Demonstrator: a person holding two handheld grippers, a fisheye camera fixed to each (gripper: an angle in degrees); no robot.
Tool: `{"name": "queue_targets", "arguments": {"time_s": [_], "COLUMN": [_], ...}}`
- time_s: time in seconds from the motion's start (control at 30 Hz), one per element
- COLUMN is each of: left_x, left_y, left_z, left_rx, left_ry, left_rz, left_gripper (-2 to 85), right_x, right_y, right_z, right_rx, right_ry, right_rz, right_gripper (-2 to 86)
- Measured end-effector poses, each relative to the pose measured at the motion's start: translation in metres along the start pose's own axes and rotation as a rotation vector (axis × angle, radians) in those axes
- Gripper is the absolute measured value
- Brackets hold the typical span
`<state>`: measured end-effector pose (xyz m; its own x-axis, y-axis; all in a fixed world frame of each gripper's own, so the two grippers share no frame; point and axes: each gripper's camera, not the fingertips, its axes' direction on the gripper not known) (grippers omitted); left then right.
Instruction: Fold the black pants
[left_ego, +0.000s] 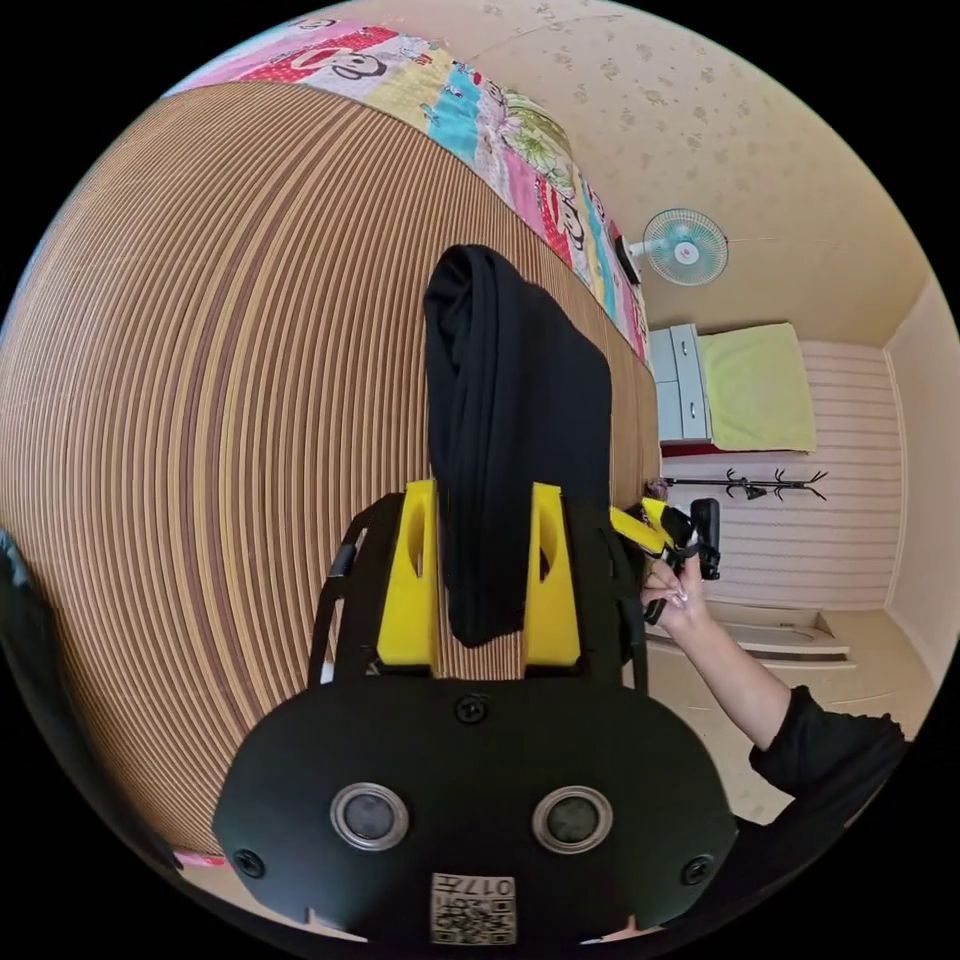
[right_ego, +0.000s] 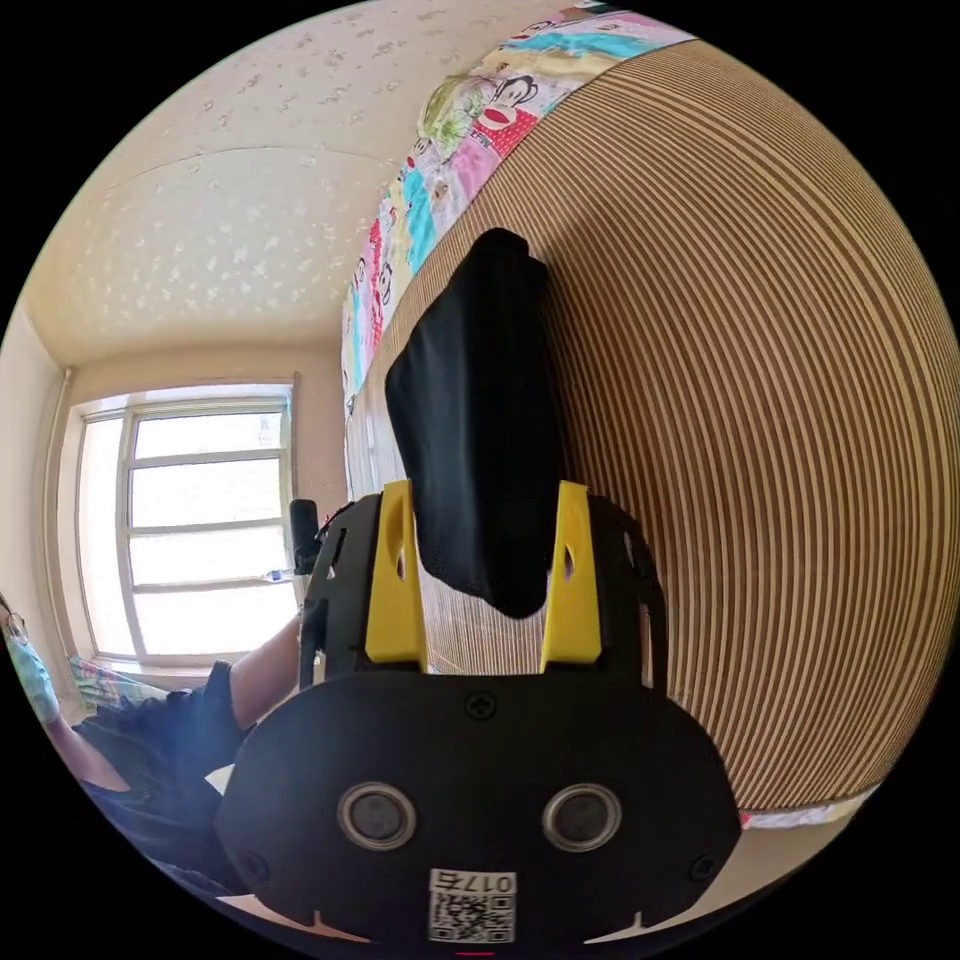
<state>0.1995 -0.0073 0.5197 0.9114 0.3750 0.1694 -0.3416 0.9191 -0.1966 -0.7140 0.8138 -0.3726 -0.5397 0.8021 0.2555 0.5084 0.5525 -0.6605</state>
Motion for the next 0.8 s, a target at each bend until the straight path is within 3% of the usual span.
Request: {"name": "queue_targets", "arguments": {"time_s": [0.13,0.23,0.33,0.57,0.8], "left_x": [-0.018,-0.036,-0.036,-0.038,-0.002], "left_y": [-0.007,0.016,0.046,0.124,0.183], "left_z": [0.031,0.038,0.035,0.058,0.070], "left_rx": [-0.041,0.041,0.085,-0.165,-0.318], "left_ry": [0.019,0.144,0.110,0.234,0.297], "left_rz": [0.034,-0.076,-0.083,-0.196,-0.217], "left_gripper": [13.0,11.4,10.8,10.0,8.5], "right_x": [-0.010,-0.024,-0.028,-0.026,-0.019], "right_y": [-0.018,0.013,0.048,0.141,0.235], "right_z": [0.052,0.044,0.024,-0.061,-0.163], "right_rx": [-0.138,-0.034,-0.019,-0.111,-0.146], "right_ry": [0.084,0.121,0.089,0.039,-0.180], "right_rz": [-0.092,-0.175,-0.175,-0.104,0.072], "right_gripper": [18.1,16.6,15.0,13.6,10.9]}}
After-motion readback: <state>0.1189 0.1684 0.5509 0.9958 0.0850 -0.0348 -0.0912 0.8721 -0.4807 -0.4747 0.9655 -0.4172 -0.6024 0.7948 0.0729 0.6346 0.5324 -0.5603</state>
